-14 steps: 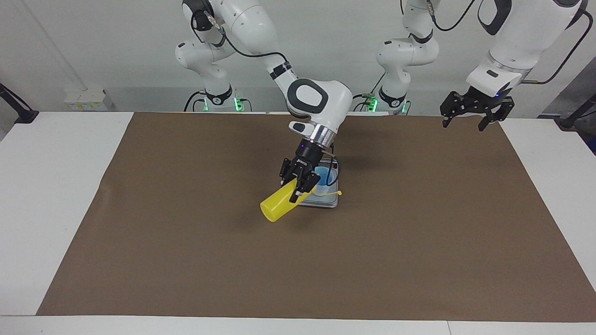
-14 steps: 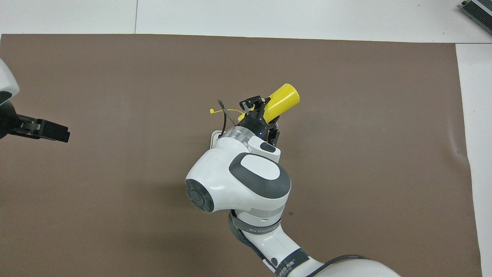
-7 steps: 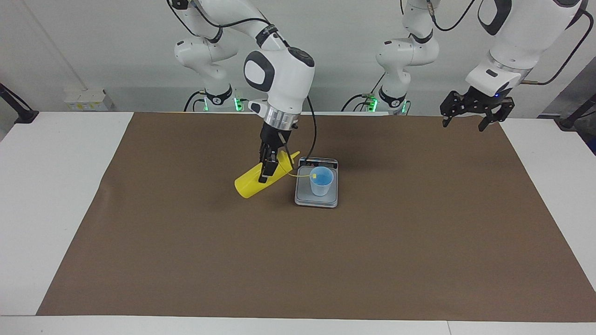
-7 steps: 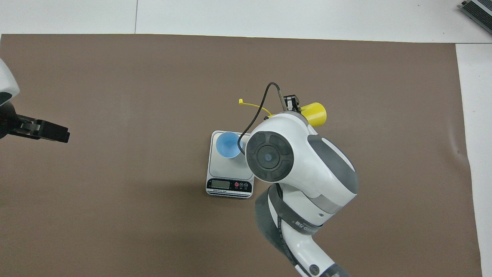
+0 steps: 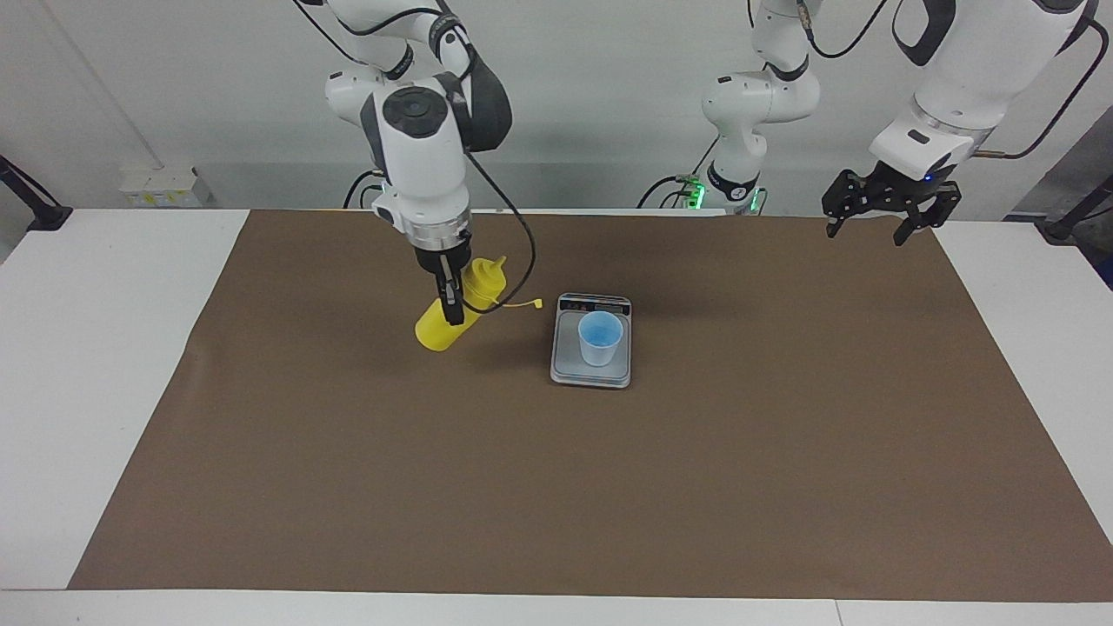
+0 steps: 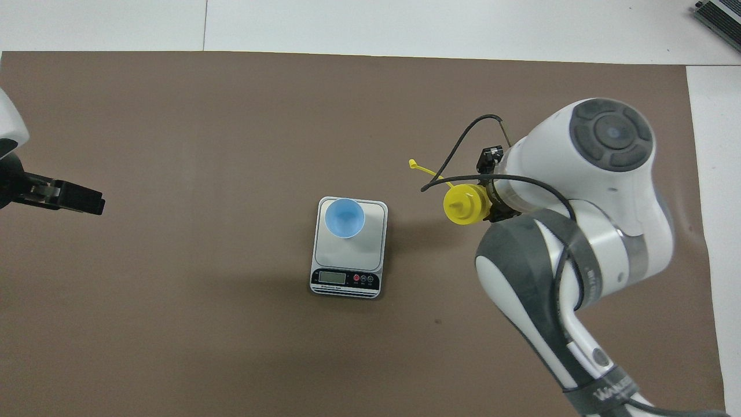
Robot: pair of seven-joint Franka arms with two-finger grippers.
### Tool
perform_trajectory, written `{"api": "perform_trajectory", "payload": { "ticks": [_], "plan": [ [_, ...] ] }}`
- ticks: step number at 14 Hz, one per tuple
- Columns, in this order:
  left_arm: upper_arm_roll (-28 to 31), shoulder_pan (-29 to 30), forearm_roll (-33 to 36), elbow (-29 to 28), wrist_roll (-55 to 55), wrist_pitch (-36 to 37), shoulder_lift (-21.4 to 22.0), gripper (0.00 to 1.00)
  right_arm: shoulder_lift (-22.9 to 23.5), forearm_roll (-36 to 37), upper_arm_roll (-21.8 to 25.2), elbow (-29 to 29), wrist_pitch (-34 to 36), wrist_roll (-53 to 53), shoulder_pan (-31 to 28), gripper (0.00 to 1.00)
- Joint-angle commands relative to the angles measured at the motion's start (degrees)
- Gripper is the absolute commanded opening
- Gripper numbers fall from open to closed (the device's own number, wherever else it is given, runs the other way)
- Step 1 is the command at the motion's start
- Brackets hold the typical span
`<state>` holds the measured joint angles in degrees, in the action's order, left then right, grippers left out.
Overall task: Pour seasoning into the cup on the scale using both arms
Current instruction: 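Turn the bottle upright and carry it back beside the scale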
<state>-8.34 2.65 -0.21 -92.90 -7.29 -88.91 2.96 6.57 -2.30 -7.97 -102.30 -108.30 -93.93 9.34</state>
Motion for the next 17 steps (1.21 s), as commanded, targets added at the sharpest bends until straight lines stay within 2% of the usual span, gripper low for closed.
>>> {"api": "perform_trajectory", "payload": {
  "ticks": [1,4,6,8,10,12,15,16,17],
  "plan": [
    [-0.36,0.78,1.0,-1.05,-1.15,-0.48,1.0,1.0,-2.25,-8.12,-0.65,-4.13,0.02,10.04,-5.19,0.0],
    [-0.36,0.78,0.91,-1.14,-1.15,-0.56,1.0,1.0,-1.04,-19.8,-0.65,-6.59,2.2,23.39,-12.3,0.0],
    [-0.36,0.78,0.91,-1.14,-1.15,-0.56,1.0,1.0,0.11,-22.47,-0.65,-8.88,2.39,29.05,-13.99,0.0],
    [-0.36,0.78,0.91,-1.23,-1.15,-0.56,1.0,1.0,2.56,-26.06,-0.65,-9.06,2.39,29.76,-15.74,0.0],
    [-0.36,0.78,0.91,-1.23,-0.79,-0.91,1.0,1.0,2.93,-30.2,-0.56,-9.76,1.78,30.56,-16.54,0.0],
    [-0.36,0.78,0.91,-1.32,-0.97,-0.83,1.0,1.0,2.93,-31.09,-0.56,-10.29,1.78,30.73,-17.86,0.0],
    [-0.36,0.78,0.91,-1.32,-0.97,-0.74,1.08,1.0,1.79,-33.11,-0.65,-15.28,-2.6,31.96,-17.52,0.0],
    [-0.36,0.78,0.91,-1.32,-0.97,-0.74,1.08,1.0,1.44,-34.68,-0.56,-16.61,-4.45,31.44,-17.17,0.15],
    [-0.36,0.78,0.91,-1.32,-0.97,-0.83,1.0,1.0,1.35,-35.22,-0.56,-16.97,-5.16,31.09,-16.99,0.37]
  ]
}}
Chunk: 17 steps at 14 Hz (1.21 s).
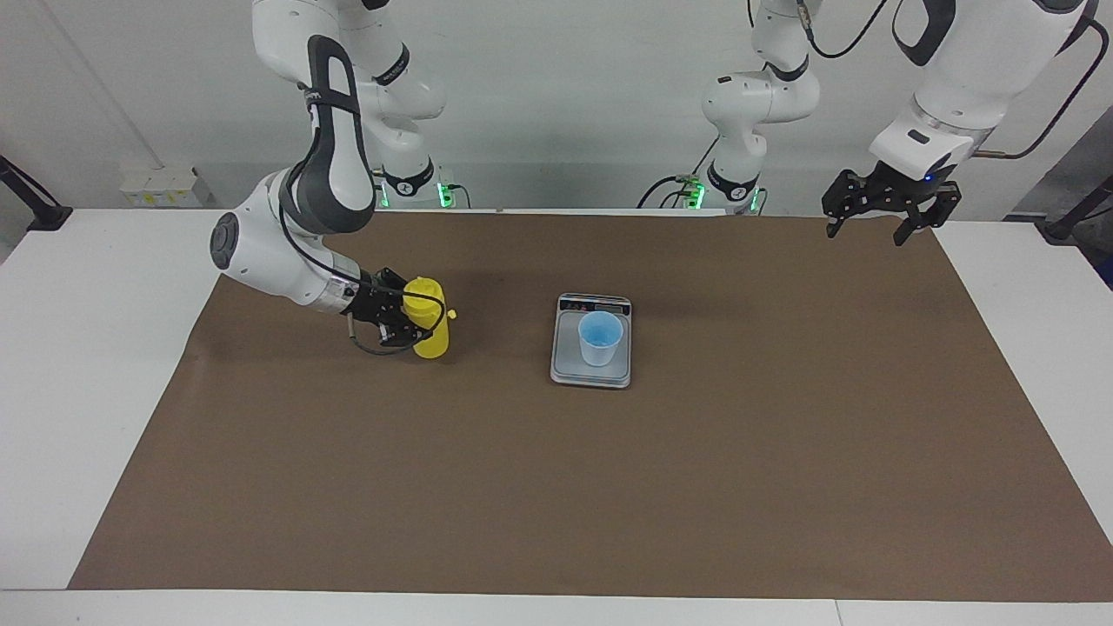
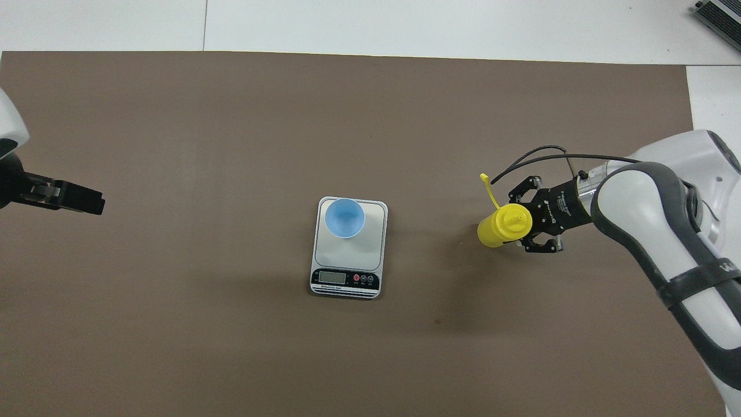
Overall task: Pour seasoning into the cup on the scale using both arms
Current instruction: 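Set the yellow bottle down and open the right gripper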
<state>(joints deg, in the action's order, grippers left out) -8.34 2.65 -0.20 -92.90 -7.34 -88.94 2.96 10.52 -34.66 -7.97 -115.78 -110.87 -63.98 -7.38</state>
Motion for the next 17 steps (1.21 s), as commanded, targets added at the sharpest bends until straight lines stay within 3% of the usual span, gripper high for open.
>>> {"api": "perform_trajectory", "payload": {
  "ticks": [1,3,4,8,12,17],
  "plan": [
    [-0.36,0.78,0.91,-1.32,-0.93,-0.8,1.08,1.0,-2.61,-2.86,-0.56,-3.49,-2.59,0.18,-0.18,0.53],
    [-0.36,0.78,0.91,-1.32,-0.93,-0.8,1.08,1.0,-2.61,-2.78,-0.47,-3.23,-2.68,0.0,-0.18,0.94],
    [-0.36,0.78,0.91,-1.32,-0.93,-0.8,1.08,1.0,-2.7,-2.08,-0.47,-3.14,-2.68,0.17,-0.09,1.0],
    [-0.36,0.86,0.91,-1.32,-1.01,-0.8,1.08,1.0,-5.07,2.31,-0.56,-1.91,-2.24,0.52,-0.09,1.0],
    [-0.36,0.86,0.91,-1.32,-1.01,-0.8,1.08,1.0,-10.77,11.61,-0.73,-1.73,-2.24,3.06,-0.01,1.0],
    [-0.36,1.39,0.91,-1.32,-1.1,-0.62,1.08,1.0,-14.21,18.73,-0.82,-0.24,-1.63,28.26,1.49,1.0]
  ]
}}
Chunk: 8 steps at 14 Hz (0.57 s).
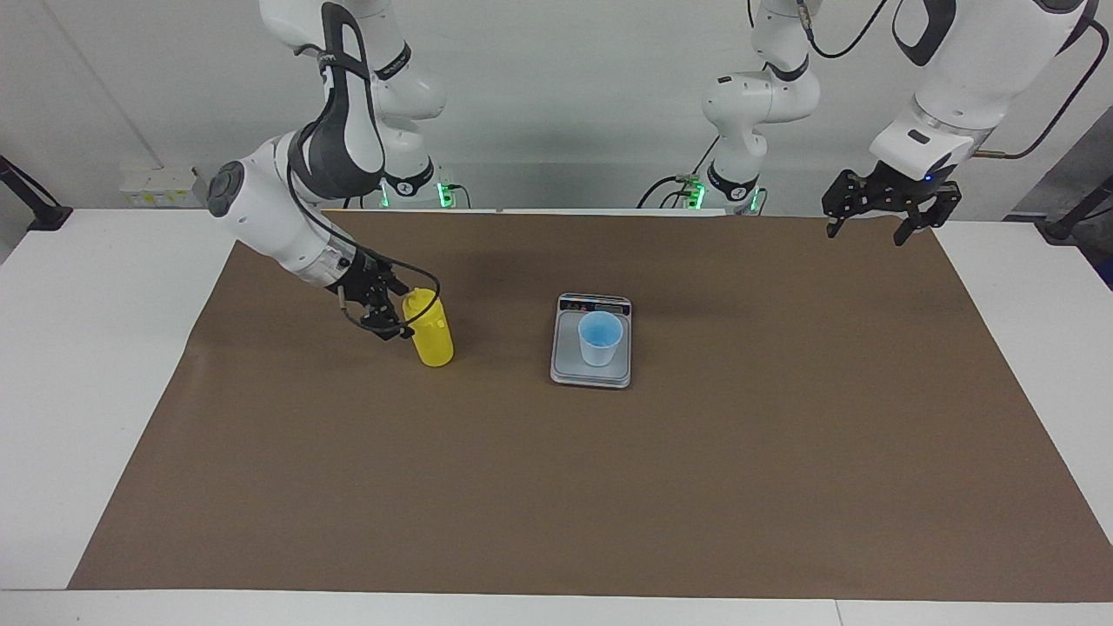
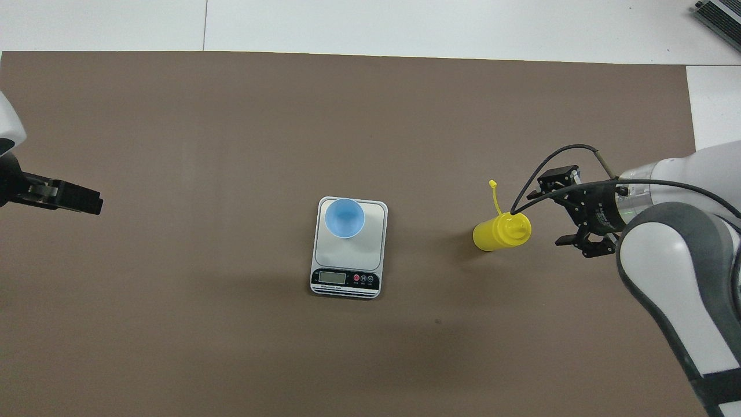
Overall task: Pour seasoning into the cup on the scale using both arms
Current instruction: 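Set the yellow bottle down and open the right gripper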
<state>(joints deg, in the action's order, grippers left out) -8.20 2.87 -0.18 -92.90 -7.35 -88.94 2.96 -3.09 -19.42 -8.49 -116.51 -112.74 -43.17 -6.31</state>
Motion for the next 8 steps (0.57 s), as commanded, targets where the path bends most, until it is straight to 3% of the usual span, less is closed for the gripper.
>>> {"api": "perform_trajectory", "payload": {
  "ticks": [1,4,8],
  "plan": [
    [-0.5,1.17,0.79,-1.32,-0.91,-0.54,1.08,1.0,-0.95,6.65,-0.3,1.27,0.41,9.14,1.2,1.0],
    [-0.5,1.17,0.62,-1.32,-0.91,-0.89,1.08,1.0,-0.43,15.18,-0.3,4.44,1.2,10.65,3.93,1.0],
    [-0.5,2.4,-0.35,-0.96,-1.17,-1.07,0.82,1.0,0.71,18.7,-0.39,10.14,5.23,18.79,5.16,1.0]
  ]
}}
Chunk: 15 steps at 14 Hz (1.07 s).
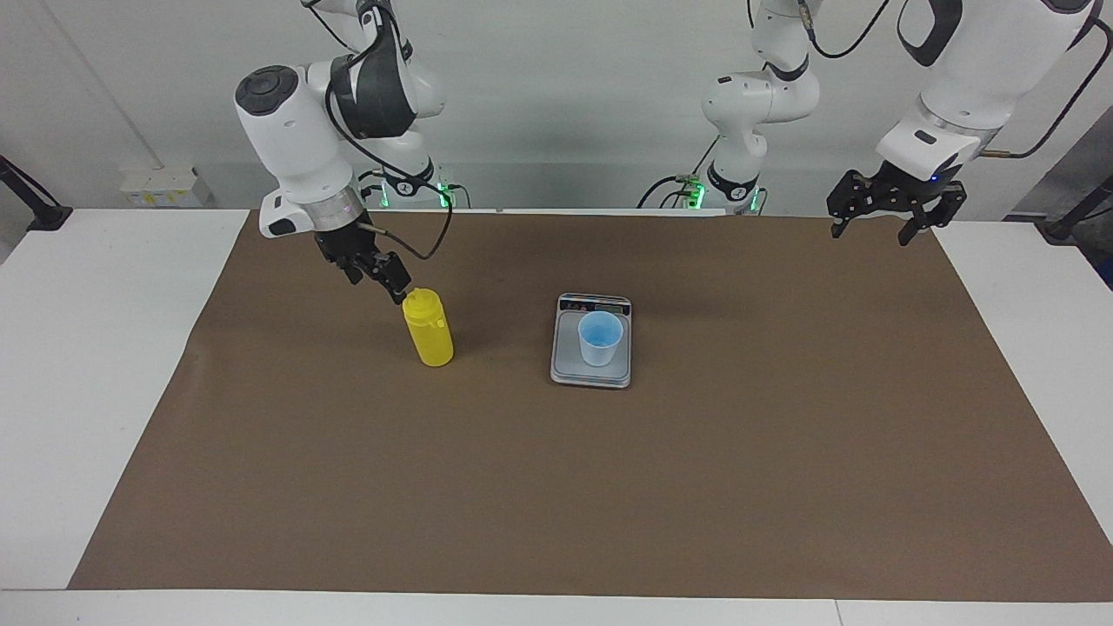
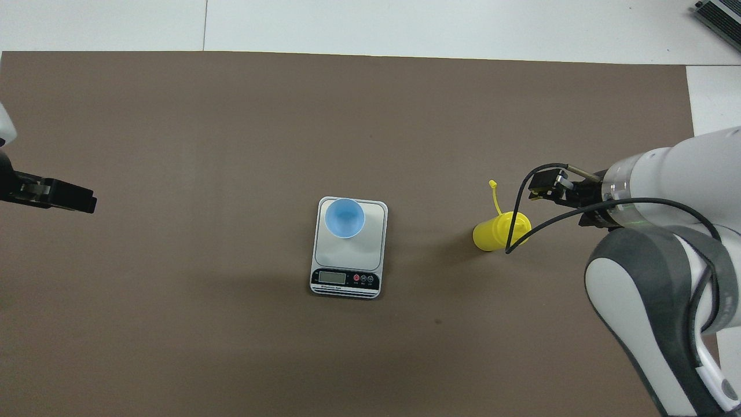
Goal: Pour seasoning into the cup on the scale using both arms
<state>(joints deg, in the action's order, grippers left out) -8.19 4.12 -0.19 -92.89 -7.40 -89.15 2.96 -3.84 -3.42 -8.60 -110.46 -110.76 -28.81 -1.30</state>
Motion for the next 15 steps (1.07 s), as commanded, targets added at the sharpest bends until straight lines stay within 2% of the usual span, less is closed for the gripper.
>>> {"api": "perform_trajectory", "payload": {
  "ticks": [1,5,9,12,15],
  "plan": [
    [-0.51,1.15,-0.33,-0.97,-1.04,-0.85,0.82,1.0,1.9,4.72,-0.28,5.5,4.05,5.86,0.85,1.0],
    [-0.51,1.06,-0.33,-1.06,-0.69,-0.58,0.91,1.0,1.99,6.68,-0.45,8.06,6.25,7.1,1.74,1.0],
    [-0.77,0.36,-0.16,-1.5,-0.51,-0.14,1.35,1.0,4.1,6.76,-0.45,13.24,9.68,10.88,0.78,1.0],
    [-0.77,0.71,-0.16,-1.41,-0.6,-0.15,1.35,1.0,4.02,6.15,-0.89,14.04,9.95,13.85,-2.64,1.0],
    [-0.68,1.24,-0.16,-1.41,-0.6,-0.23,1.35,1.0,3.49,5.89,-1.07,14.04,10.56,14.31,-2.4,1.0]
  ]
}}
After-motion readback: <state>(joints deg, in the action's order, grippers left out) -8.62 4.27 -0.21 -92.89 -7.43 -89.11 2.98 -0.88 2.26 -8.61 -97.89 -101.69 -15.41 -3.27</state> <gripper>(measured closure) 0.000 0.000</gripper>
